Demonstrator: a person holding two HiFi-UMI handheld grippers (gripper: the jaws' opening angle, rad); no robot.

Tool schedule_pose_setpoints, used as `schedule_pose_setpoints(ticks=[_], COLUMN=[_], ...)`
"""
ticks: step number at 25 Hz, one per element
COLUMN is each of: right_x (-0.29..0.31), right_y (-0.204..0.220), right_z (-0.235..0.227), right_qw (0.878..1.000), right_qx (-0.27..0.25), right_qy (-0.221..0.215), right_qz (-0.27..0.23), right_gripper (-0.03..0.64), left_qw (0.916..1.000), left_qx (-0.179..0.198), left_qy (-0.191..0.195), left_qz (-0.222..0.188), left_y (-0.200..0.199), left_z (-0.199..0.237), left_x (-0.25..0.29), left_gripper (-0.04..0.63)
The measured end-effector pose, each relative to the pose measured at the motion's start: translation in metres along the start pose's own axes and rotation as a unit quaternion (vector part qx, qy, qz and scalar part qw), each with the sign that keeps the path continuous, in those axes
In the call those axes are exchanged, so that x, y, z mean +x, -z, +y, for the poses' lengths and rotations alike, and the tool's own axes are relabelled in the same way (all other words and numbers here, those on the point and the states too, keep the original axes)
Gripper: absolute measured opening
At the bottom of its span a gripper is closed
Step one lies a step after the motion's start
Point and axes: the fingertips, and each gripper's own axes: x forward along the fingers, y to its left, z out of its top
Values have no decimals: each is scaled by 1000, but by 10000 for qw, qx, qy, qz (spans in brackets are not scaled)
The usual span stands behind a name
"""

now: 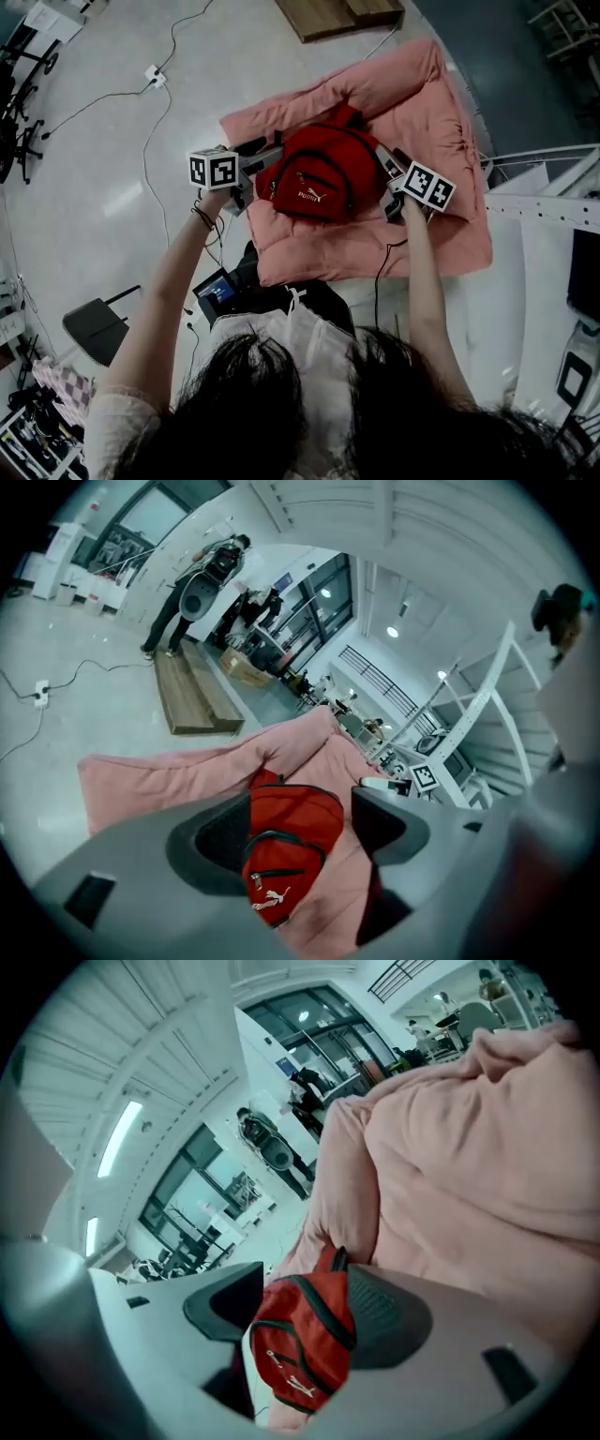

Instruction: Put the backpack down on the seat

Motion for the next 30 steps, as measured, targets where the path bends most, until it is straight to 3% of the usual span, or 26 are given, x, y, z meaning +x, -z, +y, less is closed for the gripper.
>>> schedule_pose_setpoints(ticks=[3,7,11,14,17,20,24,30], right_x=[-22,-46,-61,-70,-77,-82,-89,-93], right_y=[-7,-5,6,21,39,56,81,122], right_z=[33,71,102,126,151,173,206,262], right_qw=[9984,9947,9921,9900,9883,9868,9860,9857], right_qx=[-221,-526,-634,-760,-800,-806,-741,-633], right_qy=[-479,-746,-791,-845,-979,-1128,-1243,-1285], right_qz=[-201,-481,-740,-831,-851,-838,-829,-888], right_gripper=[284,278,181,158,135,123,103,92], left_qw=[9985,9947,9916,9887,9849,9843,9833,9777], left_qx=[481,894,1025,1287,1523,1476,1421,1709], left_qy=[261,383,407,344,126,-18,-6,-26], left_qz=[-61,-331,-671,-685,-813,-967,-1136,-1220], left_y=[-4,-7,-5,9,21,29,36,38], left_z=[-35,-79,-112,-130,-133,-131,-132,-125], left_x=[-10,-29,-53,-72,-96,-114,-141,-200], left_gripper=[344,344,336,316,236,142,112,102])
